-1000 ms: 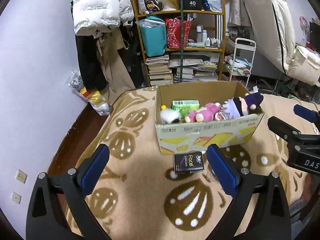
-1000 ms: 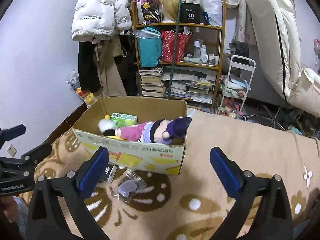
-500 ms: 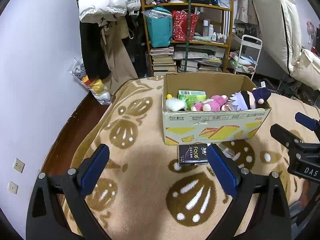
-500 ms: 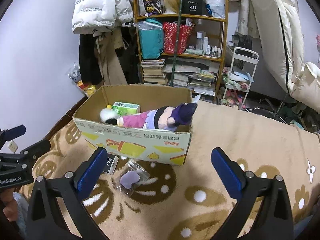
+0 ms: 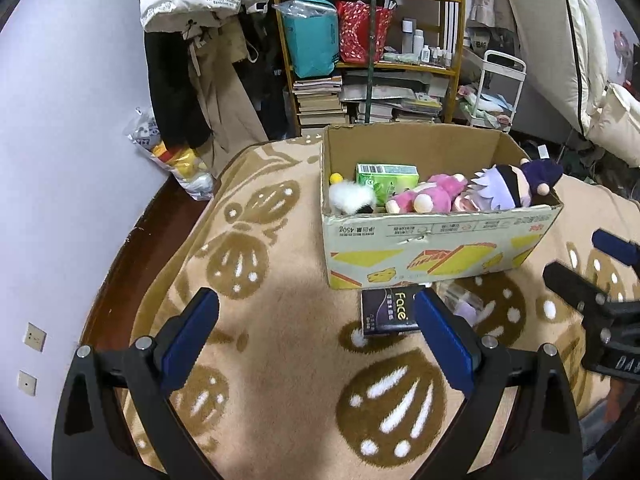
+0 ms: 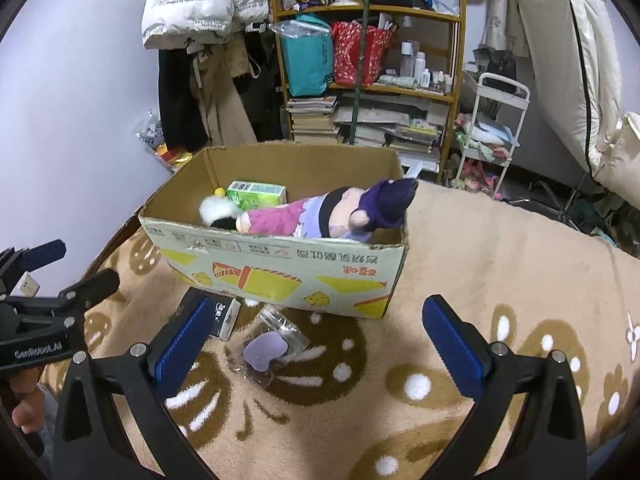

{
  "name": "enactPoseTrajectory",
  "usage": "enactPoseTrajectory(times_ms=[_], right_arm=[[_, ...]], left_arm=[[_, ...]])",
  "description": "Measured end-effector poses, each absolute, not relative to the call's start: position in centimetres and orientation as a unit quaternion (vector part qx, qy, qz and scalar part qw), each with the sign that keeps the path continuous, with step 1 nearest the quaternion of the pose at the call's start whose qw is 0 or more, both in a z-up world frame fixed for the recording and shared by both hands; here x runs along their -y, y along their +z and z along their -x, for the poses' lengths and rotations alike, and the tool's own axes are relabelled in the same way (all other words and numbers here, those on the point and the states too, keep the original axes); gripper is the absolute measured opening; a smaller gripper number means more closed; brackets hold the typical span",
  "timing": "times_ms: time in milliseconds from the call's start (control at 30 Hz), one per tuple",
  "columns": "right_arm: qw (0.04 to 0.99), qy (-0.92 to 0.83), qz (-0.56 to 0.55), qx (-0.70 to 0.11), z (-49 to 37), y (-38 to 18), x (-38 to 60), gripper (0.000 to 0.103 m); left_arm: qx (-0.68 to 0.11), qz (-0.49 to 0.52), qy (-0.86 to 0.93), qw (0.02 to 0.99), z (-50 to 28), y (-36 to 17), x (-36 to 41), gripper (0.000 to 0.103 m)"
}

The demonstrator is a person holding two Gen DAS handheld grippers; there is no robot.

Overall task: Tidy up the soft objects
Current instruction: 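Lower the left gripper toward the black Face tissue pack while the right gripper approaches the clear bag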

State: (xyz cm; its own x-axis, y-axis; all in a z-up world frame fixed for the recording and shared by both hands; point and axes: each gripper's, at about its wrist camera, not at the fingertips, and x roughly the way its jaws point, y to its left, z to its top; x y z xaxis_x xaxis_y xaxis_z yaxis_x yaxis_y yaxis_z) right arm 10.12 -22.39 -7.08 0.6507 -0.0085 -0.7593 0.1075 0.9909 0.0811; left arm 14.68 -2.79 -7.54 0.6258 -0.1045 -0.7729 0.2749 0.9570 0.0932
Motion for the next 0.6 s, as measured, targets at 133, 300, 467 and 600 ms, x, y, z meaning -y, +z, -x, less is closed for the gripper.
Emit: enactPoseTrajectory(times_ms=[133,300,467,600], right_arm=[[0.899,-0.022,-0.065,-0.432,-10.8,-8.1,22.1,0.103],[0.891,-0.018,-0.063,-0.450,-11.5,-9.5,21.6,0.103],[0.884,-0.013,-0.058,-0.463,-12.4,-10.7,21.3,0.103],[0.878,-0.012,-0.055,-0.475,-12.8,-11.7,21.0,0.103]], left_arm=[[-0.429,-0.100,-0.114,0.890,-15.9,-8.2,3.3,0.097],[-0.444,-0.097,-0.117,0.883,-17.3,-9.5,3.9,0.097],[-0.459,-0.097,-0.123,0.875,-18.5,-11.1,4.5,0.097],[-0.472,-0.094,-0.129,0.867,-19.4,-12.4,4.8,0.097]])
